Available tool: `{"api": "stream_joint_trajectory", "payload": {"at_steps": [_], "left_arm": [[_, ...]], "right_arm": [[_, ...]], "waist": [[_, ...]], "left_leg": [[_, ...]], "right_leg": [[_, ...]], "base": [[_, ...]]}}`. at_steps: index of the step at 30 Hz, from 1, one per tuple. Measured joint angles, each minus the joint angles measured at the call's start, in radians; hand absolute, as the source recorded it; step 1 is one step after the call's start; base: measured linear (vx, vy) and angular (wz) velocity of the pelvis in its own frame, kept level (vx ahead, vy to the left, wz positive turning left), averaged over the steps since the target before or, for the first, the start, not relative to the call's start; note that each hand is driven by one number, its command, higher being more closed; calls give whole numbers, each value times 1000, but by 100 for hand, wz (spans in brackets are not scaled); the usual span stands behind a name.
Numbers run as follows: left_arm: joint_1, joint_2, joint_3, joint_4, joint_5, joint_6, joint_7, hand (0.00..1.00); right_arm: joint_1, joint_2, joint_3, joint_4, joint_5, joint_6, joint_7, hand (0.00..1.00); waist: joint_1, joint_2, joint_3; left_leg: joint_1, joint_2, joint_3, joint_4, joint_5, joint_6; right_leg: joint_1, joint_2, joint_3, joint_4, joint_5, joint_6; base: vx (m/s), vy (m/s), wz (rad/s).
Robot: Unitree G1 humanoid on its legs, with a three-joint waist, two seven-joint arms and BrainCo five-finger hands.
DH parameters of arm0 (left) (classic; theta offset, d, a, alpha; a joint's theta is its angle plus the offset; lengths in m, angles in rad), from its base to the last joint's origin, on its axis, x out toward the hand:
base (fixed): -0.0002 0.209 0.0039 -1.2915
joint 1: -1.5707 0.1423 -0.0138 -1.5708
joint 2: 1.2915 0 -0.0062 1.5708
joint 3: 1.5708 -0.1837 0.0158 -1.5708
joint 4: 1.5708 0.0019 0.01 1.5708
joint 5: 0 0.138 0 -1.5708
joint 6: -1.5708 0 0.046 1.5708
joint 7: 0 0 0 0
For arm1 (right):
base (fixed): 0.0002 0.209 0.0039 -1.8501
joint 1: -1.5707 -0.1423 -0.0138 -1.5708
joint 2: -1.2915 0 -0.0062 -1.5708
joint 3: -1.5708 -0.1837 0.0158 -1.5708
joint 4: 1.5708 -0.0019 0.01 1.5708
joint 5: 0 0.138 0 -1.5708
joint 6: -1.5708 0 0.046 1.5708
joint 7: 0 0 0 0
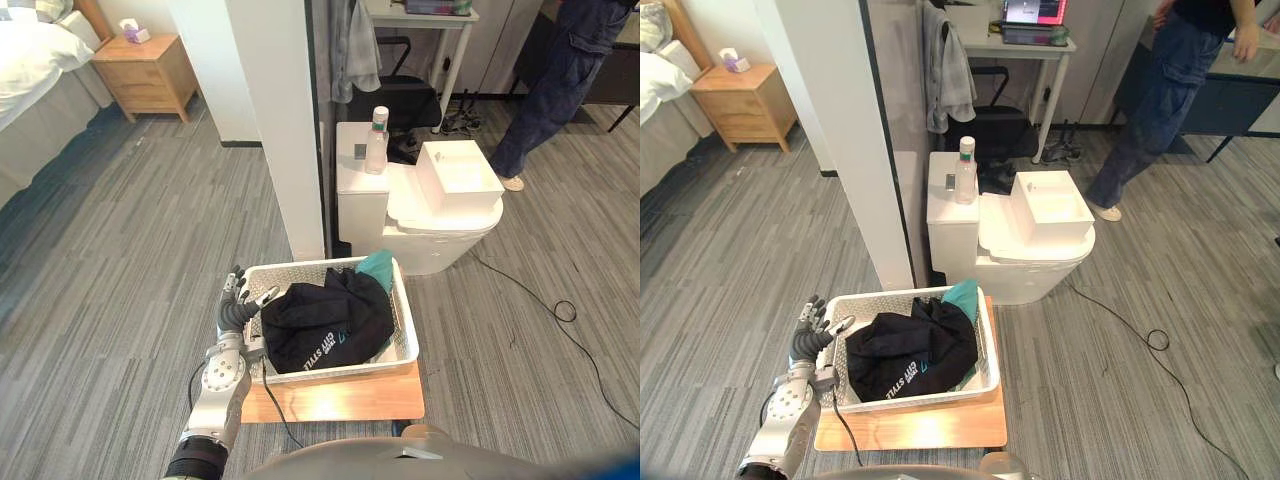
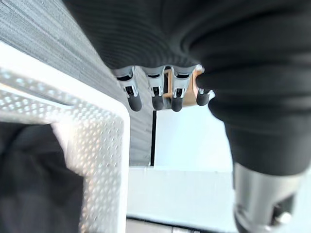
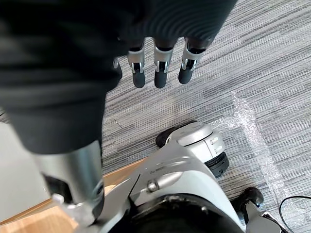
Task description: Tidy the bed and pick cloth on bed and put in laundry
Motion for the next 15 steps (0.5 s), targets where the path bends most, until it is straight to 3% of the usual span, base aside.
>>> {"api": "stream_joint_trajectory", "payload": {"at_steps": [3,7,9,15], "left_arm": [[46,-2,52,10,-72,37,28,0],[87,-4,128,237,-181,107,17,0],[119,-8,132,336,-191,119,-16,0],[223,-48,145,603,-93,220,-241,0]], "right_arm": [[-2,0,-1,0,7,1,5,0],[-2,4,-14,1,8,9,18,0],[-5,11,-42,16,14,12,26,0],[-44,20,-113,71,36,10,31,0]], "waist": [[2,-1,-2],[17,-9,-10],[31,-16,-12],[54,-24,-25]], "left_leg": [[-1,0,-3,0,0,0],[-8,-3,-22,0,4,3],[-9,-3,-29,0,6,2],[7,-7,-52,-6,11,5]], "right_leg": [[0,0,-2,0,-1,0],[3,-5,-20,0,-3,3],[7,-6,-31,0,-3,3],[36,-14,-52,-1,-13,6]], "base": [[0,0,0],[-14,-20,12],[-11,-19,17],[-55,-17,12]]}}
